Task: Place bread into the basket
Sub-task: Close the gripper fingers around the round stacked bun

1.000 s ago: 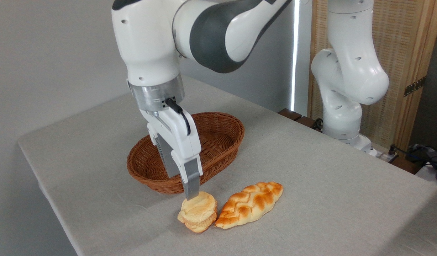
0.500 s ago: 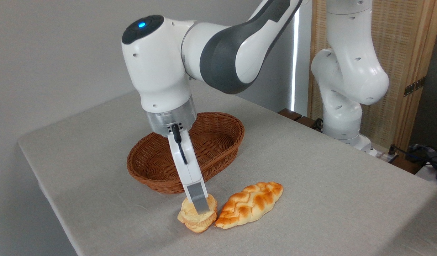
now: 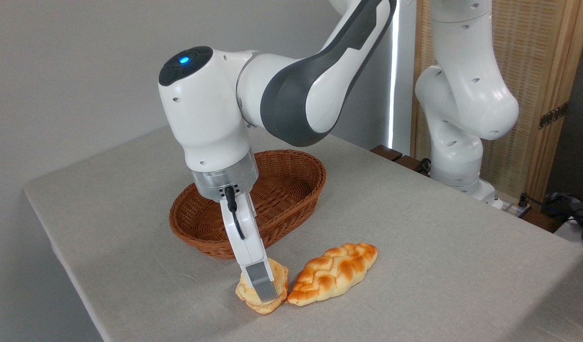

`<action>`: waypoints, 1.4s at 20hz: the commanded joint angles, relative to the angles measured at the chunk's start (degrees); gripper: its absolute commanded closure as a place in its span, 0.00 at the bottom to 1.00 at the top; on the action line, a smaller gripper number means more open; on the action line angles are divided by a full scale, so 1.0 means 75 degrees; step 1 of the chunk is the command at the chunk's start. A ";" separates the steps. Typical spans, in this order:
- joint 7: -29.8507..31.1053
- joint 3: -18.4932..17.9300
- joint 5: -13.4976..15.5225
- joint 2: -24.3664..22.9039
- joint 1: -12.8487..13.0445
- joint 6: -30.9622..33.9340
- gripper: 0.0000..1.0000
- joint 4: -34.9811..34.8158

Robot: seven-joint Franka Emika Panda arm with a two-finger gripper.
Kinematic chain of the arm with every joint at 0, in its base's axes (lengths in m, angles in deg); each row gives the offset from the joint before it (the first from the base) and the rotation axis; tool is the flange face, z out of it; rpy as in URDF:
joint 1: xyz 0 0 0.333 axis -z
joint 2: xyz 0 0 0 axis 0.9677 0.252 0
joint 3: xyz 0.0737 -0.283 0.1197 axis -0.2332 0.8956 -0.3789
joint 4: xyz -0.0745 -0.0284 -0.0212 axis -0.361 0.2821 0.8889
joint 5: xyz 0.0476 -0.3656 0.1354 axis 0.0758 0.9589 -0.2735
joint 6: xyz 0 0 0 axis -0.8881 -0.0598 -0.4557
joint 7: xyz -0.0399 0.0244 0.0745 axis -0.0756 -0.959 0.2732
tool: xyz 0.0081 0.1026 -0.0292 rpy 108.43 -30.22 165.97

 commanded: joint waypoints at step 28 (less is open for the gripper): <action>-0.0137 -0.0351 0.0093 0.0061 0.0067 -0.0079 0.61 0.0121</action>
